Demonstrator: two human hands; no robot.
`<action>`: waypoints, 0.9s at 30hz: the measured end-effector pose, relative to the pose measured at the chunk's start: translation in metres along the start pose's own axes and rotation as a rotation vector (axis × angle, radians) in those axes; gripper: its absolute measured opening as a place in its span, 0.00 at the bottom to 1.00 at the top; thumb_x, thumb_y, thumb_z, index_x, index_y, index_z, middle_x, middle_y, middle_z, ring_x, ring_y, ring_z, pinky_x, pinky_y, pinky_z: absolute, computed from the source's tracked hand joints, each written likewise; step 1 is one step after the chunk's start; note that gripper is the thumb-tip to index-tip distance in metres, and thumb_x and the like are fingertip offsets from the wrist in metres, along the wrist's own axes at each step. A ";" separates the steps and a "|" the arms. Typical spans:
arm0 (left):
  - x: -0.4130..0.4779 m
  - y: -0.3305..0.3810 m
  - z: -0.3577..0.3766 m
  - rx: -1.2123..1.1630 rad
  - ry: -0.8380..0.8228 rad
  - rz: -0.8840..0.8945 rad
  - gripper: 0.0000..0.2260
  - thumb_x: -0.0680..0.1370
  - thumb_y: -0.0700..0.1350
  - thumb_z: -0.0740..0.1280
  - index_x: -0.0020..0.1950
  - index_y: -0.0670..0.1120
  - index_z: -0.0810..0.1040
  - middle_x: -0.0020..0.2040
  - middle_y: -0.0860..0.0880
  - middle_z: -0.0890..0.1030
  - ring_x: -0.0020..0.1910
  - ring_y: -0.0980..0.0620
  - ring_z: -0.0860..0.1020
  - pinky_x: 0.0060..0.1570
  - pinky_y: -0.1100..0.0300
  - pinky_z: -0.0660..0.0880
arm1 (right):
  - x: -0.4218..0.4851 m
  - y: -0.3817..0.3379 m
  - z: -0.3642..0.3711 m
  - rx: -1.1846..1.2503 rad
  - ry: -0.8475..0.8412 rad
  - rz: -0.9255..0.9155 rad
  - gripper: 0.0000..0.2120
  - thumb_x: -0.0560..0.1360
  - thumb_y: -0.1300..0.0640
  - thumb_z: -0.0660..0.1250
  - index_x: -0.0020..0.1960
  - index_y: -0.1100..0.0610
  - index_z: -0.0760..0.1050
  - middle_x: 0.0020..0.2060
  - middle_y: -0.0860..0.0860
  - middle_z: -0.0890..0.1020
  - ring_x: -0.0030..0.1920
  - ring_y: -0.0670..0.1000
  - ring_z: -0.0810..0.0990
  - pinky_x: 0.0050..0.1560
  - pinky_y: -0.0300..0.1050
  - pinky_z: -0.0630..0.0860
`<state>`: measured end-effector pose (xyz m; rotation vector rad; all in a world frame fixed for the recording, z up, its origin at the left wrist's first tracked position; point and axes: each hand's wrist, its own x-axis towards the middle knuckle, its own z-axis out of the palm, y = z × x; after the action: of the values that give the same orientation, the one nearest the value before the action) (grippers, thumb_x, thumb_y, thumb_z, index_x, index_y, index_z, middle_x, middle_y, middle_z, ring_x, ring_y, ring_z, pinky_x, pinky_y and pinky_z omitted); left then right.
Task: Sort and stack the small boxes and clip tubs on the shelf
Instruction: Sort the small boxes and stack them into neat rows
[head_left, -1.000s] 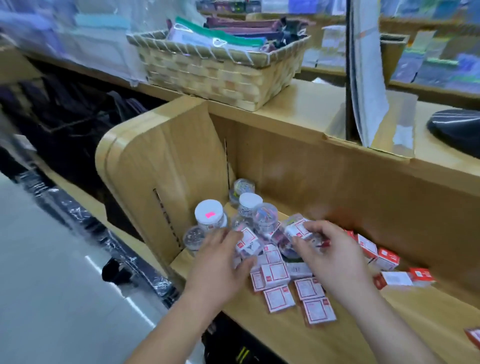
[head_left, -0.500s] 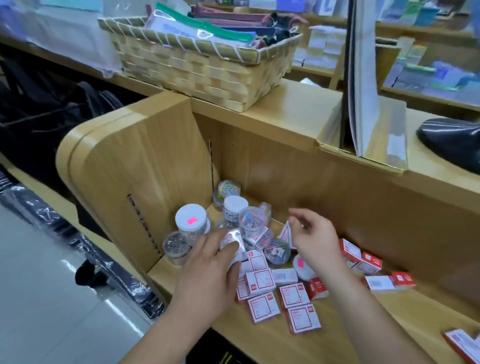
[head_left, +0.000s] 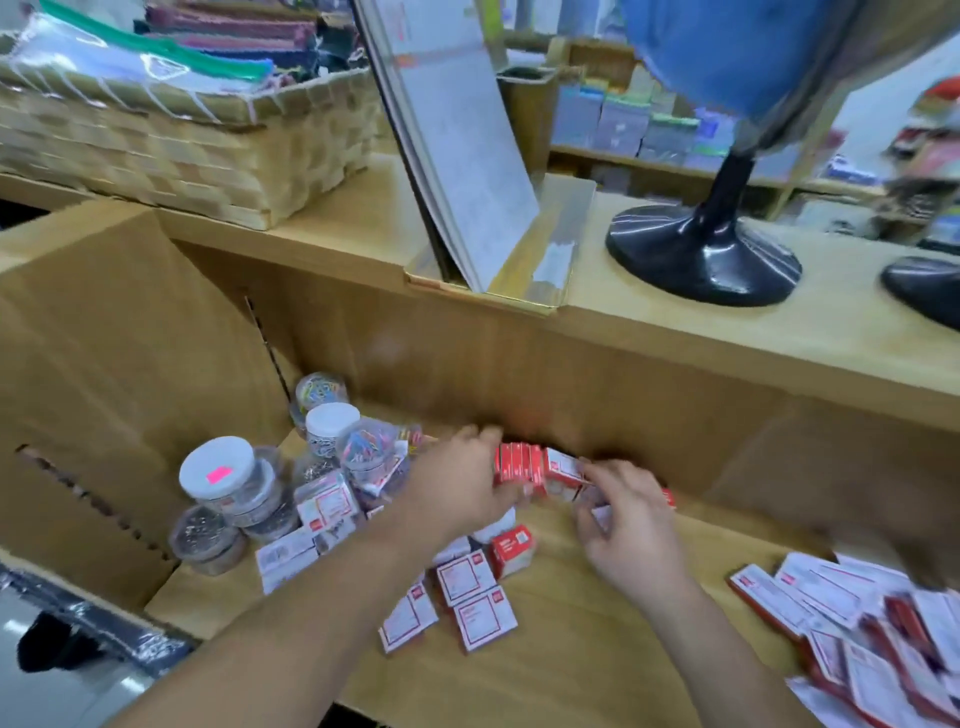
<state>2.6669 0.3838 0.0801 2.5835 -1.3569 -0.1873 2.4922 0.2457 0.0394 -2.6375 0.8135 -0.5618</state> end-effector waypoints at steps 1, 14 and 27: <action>0.001 0.004 0.004 0.011 0.009 0.018 0.28 0.71 0.67 0.68 0.65 0.52 0.72 0.57 0.49 0.79 0.59 0.44 0.77 0.54 0.51 0.76 | 0.002 0.000 -0.001 -0.044 -0.023 -0.004 0.23 0.70 0.54 0.71 0.65 0.53 0.78 0.53 0.50 0.78 0.53 0.56 0.76 0.56 0.50 0.76; 0.020 0.015 0.015 -0.116 0.026 0.140 0.21 0.65 0.51 0.78 0.55 0.54 0.75 0.51 0.52 0.76 0.51 0.47 0.78 0.47 0.52 0.76 | 0.006 -0.007 -0.016 -0.030 0.046 0.070 0.15 0.66 0.50 0.77 0.52 0.49 0.81 0.46 0.46 0.78 0.50 0.54 0.77 0.47 0.48 0.76; -0.036 0.115 0.001 -0.604 0.150 0.132 0.19 0.61 0.48 0.74 0.47 0.55 0.71 0.41 0.58 0.76 0.39 0.58 0.74 0.38 0.61 0.72 | -0.060 0.065 -0.133 -0.101 0.041 0.424 0.12 0.68 0.42 0.76 0.49 0.44 0.81 0.43 0.43 0.79 0.49 0.48 0.79 0.45 0.48 0.77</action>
<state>2.5545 0.3498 0.1079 1.9630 -1.1832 -0.3177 2.3557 0.2059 0.1121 -2.4351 1.3970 -0.4678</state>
